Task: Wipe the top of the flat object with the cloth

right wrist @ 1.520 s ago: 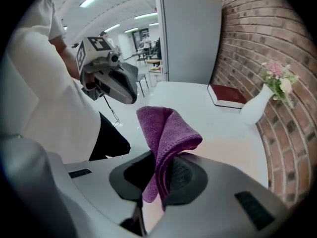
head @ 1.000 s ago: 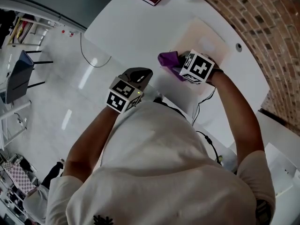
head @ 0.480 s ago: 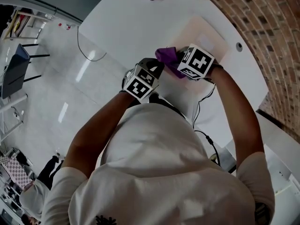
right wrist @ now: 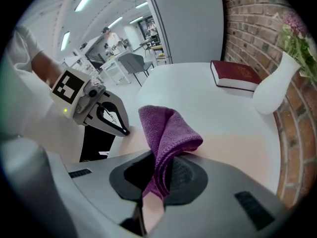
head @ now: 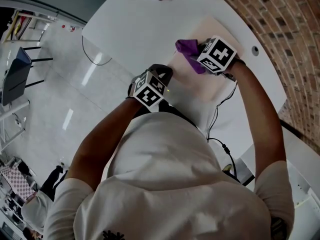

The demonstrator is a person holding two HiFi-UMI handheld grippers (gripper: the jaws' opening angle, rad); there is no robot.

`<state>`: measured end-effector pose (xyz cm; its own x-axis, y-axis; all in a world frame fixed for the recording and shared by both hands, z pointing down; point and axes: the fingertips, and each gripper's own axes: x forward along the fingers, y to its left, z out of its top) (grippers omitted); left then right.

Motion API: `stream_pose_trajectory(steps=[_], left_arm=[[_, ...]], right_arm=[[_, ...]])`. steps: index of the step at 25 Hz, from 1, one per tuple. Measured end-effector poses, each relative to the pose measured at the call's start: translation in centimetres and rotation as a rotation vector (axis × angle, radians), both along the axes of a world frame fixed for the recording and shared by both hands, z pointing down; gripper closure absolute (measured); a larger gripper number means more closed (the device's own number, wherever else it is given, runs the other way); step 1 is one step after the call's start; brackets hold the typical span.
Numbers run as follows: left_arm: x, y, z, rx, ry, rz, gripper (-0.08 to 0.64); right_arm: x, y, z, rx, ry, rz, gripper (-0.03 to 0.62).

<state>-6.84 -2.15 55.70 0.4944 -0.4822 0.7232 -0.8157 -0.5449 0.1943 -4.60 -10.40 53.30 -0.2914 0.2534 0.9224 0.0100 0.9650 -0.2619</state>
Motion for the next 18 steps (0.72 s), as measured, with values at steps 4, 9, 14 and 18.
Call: stream_pose_trajectory(steps=[4,9,14,18], left_arm=[[0.1,-0.1,0.2,-0.007,-0.005,0.021,0.537],[0.2,-0.2,0.2,-0.008,-0.03,0.046,0.537],[0.1,-0.4,0.2,-0.009,-0.04,0.06,0.537],[0.2,-0.5,0.3,-0.015,-0.042,0.065,0.537]], right_arm=[[0.8,-2.9,0.5,0.015,0.016,0.033,0.518],[1.5,-6.8,0.8,0.047,0.039,0.073,0.518],[2.4,-11.7,1.0,0.098,0.06,0.125,0.517],[3.1,-15.6,1.2,0.154,0.069,0.181,0.517]])
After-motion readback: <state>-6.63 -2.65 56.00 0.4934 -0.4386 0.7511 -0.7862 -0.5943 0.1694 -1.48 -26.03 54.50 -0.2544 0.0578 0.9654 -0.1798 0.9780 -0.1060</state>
